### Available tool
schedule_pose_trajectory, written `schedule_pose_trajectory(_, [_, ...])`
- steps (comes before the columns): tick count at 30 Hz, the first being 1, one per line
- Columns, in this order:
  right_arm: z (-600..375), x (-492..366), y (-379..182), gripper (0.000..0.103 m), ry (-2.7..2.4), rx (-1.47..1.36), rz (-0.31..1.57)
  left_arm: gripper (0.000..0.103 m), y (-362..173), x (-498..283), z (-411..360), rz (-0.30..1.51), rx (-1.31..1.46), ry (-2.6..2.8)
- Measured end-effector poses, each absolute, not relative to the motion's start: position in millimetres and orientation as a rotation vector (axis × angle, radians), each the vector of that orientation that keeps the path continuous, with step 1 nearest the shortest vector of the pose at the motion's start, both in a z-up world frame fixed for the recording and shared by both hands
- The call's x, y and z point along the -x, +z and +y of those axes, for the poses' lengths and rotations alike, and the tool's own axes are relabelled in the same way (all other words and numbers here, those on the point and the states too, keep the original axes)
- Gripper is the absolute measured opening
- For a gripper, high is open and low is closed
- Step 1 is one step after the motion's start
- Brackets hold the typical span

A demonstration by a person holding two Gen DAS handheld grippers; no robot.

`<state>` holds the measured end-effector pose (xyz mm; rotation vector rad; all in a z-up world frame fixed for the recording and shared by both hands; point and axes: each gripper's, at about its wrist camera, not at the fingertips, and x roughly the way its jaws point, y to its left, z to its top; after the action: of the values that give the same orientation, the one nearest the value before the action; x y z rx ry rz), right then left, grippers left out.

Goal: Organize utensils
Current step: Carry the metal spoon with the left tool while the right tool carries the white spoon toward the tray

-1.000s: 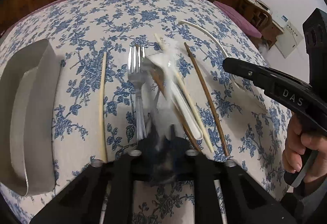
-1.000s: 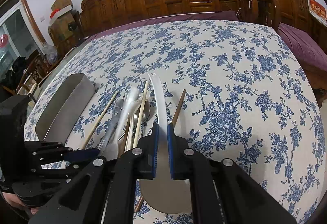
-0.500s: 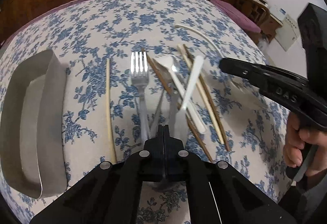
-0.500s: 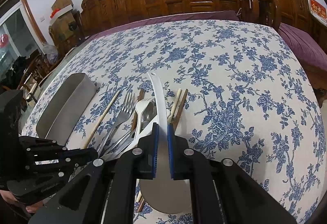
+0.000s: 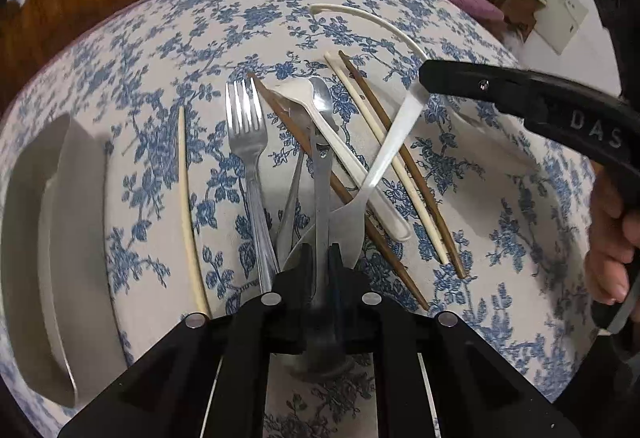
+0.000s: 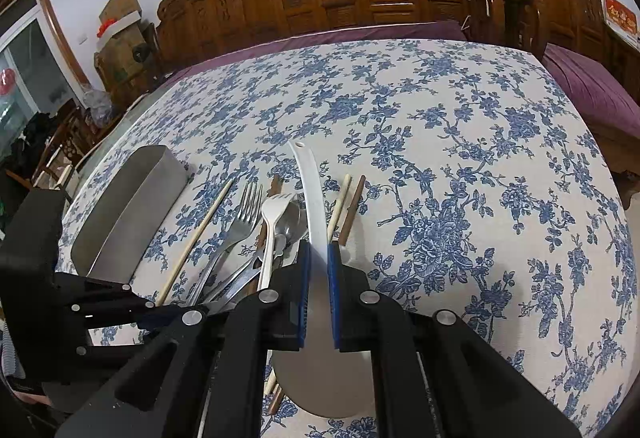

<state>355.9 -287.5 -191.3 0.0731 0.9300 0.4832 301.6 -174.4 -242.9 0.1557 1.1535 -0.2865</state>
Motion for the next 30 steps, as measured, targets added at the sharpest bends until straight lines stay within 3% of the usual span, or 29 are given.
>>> schedule_pose_trajectory(16, [-277.0, -348.1, -186.3, 0.01, 0.493, -0.075, 0.924, 0.005, -202.7, -286.2, -154.7, 1.054, -0.126, -0.291])
schedule_pose_trajectory(30, [-239.7, -329.4, -144.9, 0.01, 0.435, -0.06, 0.88, 0.005, -152.7, -282.6, -79.4, 0.961, -0.053, -0.228])
